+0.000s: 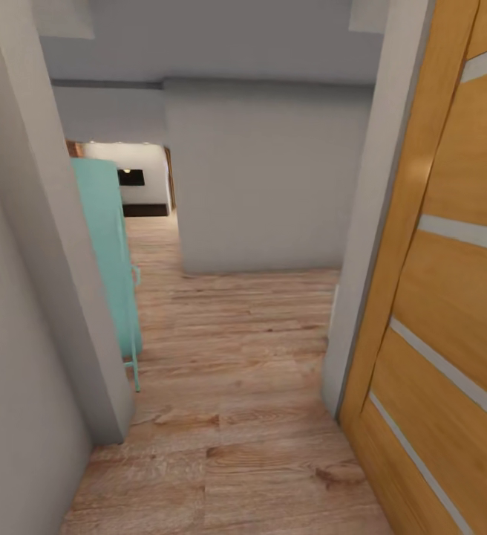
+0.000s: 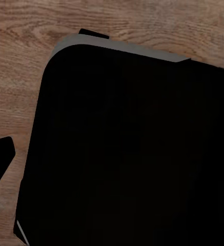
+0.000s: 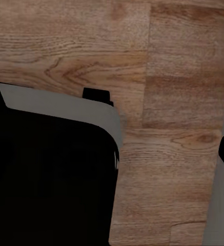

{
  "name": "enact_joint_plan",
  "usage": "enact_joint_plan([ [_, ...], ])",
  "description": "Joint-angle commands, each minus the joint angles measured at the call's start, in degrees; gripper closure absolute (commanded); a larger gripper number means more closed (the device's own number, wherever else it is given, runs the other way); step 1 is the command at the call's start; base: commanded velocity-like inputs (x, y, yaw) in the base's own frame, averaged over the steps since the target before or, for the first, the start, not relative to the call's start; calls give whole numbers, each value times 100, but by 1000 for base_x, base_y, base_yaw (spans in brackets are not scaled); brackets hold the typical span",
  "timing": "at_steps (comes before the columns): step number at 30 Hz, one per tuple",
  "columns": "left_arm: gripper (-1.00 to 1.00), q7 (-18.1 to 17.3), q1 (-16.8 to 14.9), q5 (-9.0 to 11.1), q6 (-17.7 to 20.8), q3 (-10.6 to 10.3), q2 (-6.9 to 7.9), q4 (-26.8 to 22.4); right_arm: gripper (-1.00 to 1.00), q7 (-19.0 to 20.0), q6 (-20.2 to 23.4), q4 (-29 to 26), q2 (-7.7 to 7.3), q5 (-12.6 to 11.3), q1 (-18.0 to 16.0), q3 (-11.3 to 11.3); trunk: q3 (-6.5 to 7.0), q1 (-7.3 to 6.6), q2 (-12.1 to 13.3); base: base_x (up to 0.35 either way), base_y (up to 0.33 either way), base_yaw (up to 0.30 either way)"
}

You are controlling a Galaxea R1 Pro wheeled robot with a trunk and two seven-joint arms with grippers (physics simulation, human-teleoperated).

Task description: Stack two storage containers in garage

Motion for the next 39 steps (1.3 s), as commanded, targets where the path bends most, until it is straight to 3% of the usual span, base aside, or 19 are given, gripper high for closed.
enact_joint_plan([
  [1,-100,5,2,25,-10,2,-1,-7,-100,-1,-25,13,2,-44,-5,52,-5,3,-2,318,-103,0],
  [33,-100,-4,2,17,-18,2,0,-5,-100,-1,-26,13,54,-40,-5,72,-5,3,-2,318,-56,0],
  [39,-100,-4,2,17,-15,2,-1,-7,-100,-1,-30,13,40,-37,-5,86,-5,3,-2,319,0,170],
])
